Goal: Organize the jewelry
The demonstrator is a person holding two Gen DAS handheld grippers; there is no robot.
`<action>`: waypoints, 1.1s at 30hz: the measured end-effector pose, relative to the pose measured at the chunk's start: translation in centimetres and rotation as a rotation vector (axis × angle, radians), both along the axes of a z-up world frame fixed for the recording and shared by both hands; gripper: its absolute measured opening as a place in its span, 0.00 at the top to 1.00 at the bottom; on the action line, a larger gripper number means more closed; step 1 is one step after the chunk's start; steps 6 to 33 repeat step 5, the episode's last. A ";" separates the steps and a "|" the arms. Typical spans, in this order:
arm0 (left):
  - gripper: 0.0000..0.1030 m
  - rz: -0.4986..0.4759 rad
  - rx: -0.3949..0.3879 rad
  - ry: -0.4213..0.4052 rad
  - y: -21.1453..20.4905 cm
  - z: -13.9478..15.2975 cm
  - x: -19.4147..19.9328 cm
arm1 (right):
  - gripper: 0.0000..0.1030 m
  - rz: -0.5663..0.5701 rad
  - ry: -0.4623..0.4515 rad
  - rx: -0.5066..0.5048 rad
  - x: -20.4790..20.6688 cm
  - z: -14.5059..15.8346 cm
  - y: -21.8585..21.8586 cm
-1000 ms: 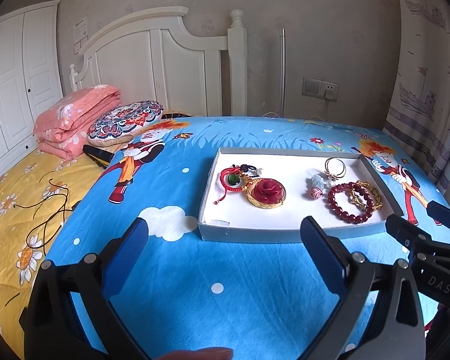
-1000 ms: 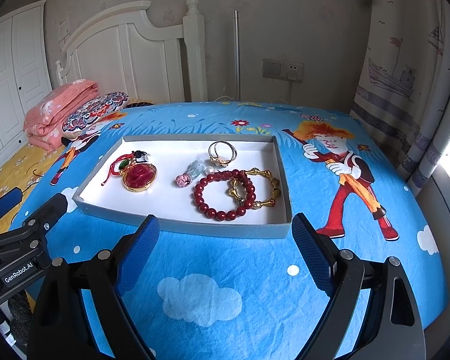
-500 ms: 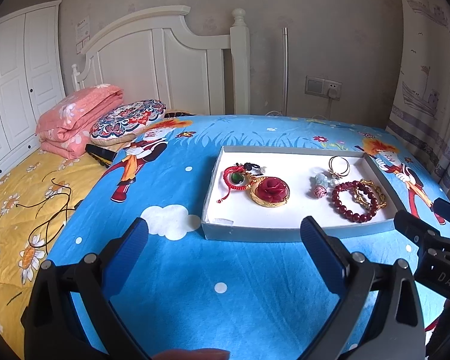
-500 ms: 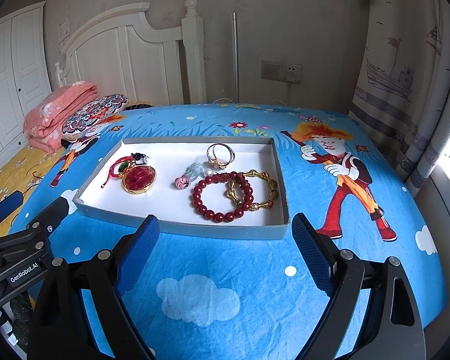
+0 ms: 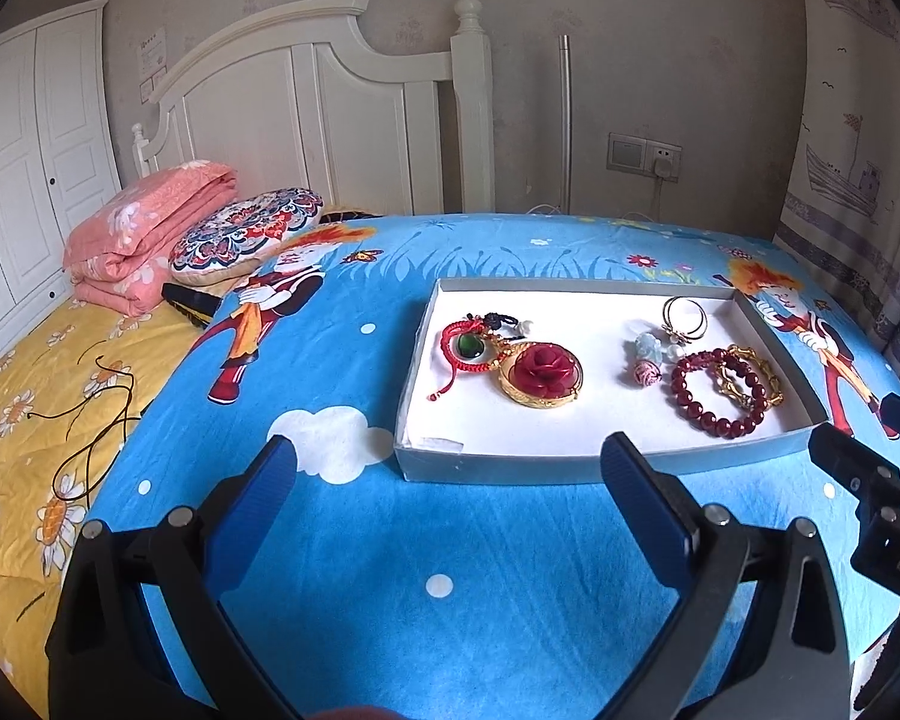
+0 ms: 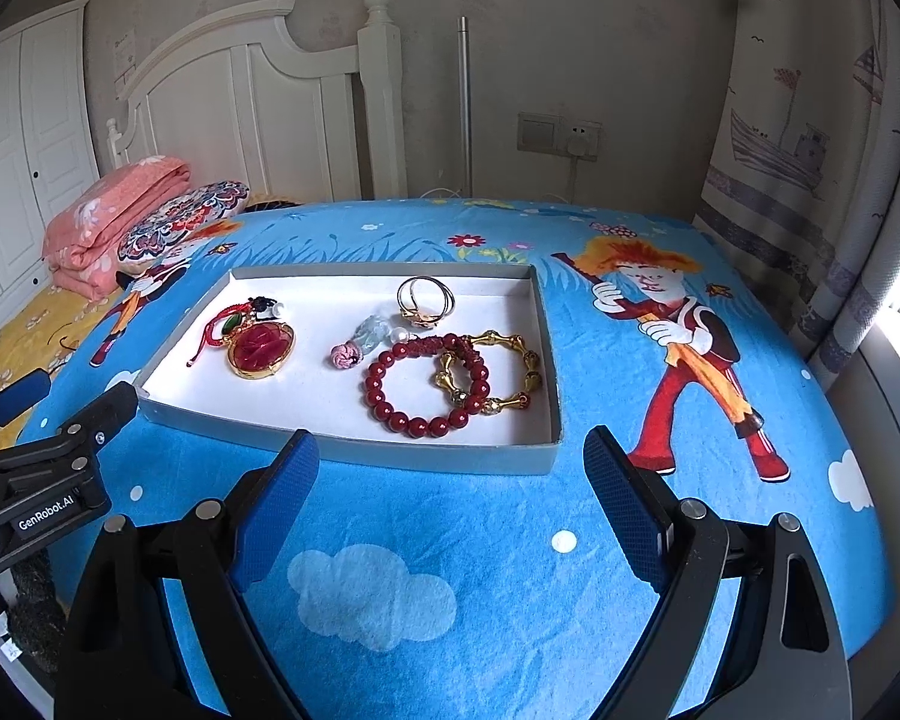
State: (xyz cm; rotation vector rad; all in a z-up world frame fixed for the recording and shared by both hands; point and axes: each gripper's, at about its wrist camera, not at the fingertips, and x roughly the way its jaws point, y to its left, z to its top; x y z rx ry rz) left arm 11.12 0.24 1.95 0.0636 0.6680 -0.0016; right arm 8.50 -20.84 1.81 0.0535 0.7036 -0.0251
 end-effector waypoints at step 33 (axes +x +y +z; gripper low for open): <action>0.05 0.039 -0.067 0.078 4.7 0.0 4.1 | 0.18 -0.115 0.041 0.000 2.7 -1.3 -6.6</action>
